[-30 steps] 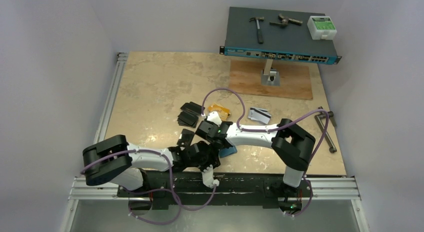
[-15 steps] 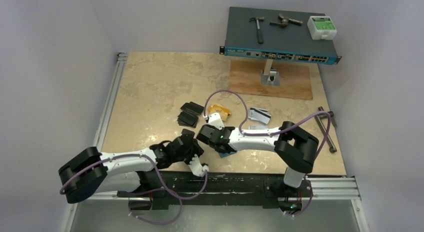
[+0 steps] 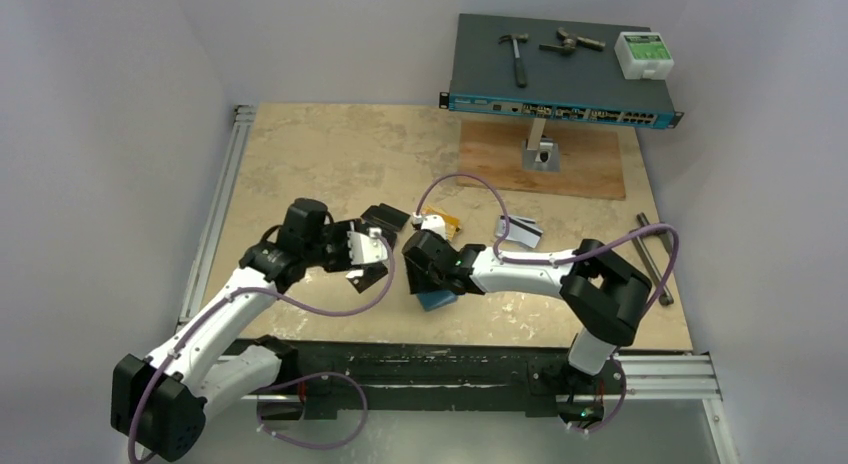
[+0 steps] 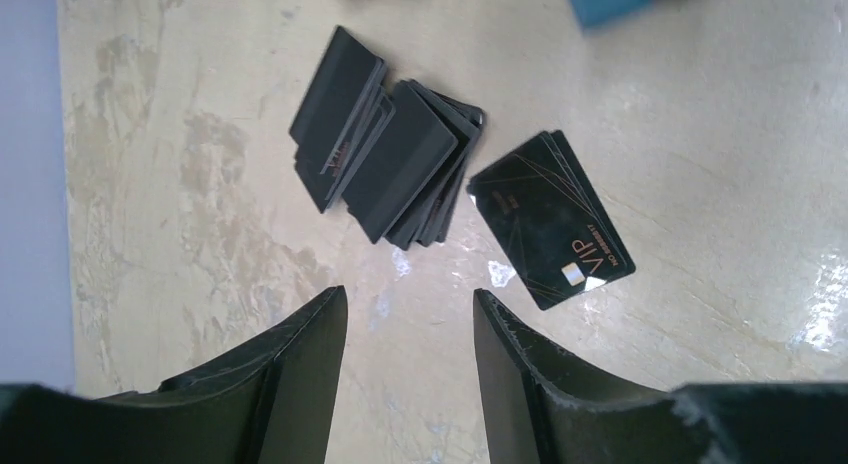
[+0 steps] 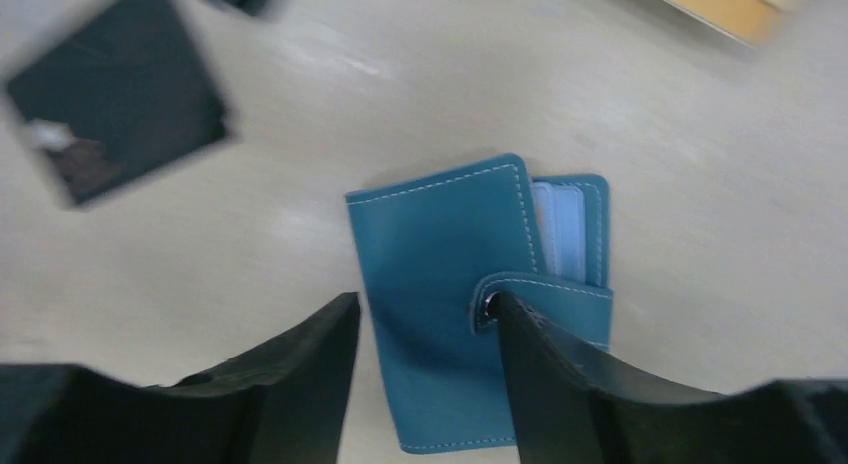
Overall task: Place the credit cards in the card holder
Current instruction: Close the card holder at the center of the board, then reset both arms
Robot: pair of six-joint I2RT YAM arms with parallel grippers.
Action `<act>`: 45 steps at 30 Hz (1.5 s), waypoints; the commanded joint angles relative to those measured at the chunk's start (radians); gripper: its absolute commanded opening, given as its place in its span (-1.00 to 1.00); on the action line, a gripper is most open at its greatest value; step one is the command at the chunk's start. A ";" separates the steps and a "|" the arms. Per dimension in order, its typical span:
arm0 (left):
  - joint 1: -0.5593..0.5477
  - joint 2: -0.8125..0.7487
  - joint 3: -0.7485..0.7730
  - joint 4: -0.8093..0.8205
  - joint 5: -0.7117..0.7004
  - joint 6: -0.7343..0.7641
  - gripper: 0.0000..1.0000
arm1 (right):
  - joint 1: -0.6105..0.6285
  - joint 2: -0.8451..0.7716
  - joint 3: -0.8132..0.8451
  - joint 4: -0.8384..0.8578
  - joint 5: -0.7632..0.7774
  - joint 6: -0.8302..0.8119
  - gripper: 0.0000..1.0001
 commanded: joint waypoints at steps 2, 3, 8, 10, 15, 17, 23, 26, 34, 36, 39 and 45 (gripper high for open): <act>0.114 0.032 0.169 -0.140 0.200 -0.201 -0.02 | 0.012 0.240 -0.233 0.209 -0.585 0.176 0.14; 0.128 0.039 0.196 -0.153 0.214 -0.219 -0.02 | 0.011 0.239 -0.234 0.206 -0.583 0.173 0.14; 0.157 0.010 0.220 -0.181 0.227 -0.242 -0.01 | 0.006 0.202 -0.251 0.181 -0.546 0.171 0.16; 0.160 -0.001 0.215 -0.194 0.235 -0.245 -0.01 | -0.004 0.153 -0.252 0.145 -0.510 0.170 0.16; 0.168 -0.002 0.212 -0.212 0.252 -0.266 -0.01 | -0.008 0.017 -0.157 -0.069 -0.359 0.130 0.18; 0.169 0.004 0.215 -0.220 0.255 -0.272 -0.01 | -0.009 -0.035 -0.096 -0.153 -0.306 0.118 0.20; 0.181 0.039 0.240 -0.230 0.258 -0.318 -0.01 | -0.009 -0.105 0.098 -0.331 -0.207 0.079 0.26; 0.206 0.050 0.250 -0.187 0.225 -0.393 0.29 | -0.008 -0.111 0.174 -0.380 -0.172 0.069 0.36; 0.283 0.043 0.302 -0.169 0.143 -0.491 1.00 | -0.011 -0.113 0.385 -0.458 -0.100 0.025 0.98; 0.307 0.023 0.297 -0.156 0.141 -0.513 1.00 | -0.021 -0.126 0.427 -0.474 -0.069 0.010 0.98; 0.377 -0.043 0.250 -0.074 0.197 -0.625 1.00 | -0.083 -0.179 0.432 -0.447 -0.039 -0.035 0.97; 0.490 -0.005 0.228 0.034 0.195 -0.797 1.00 | -0.358 -0.404 0.217 -0.163 0.135 -0.191 0.98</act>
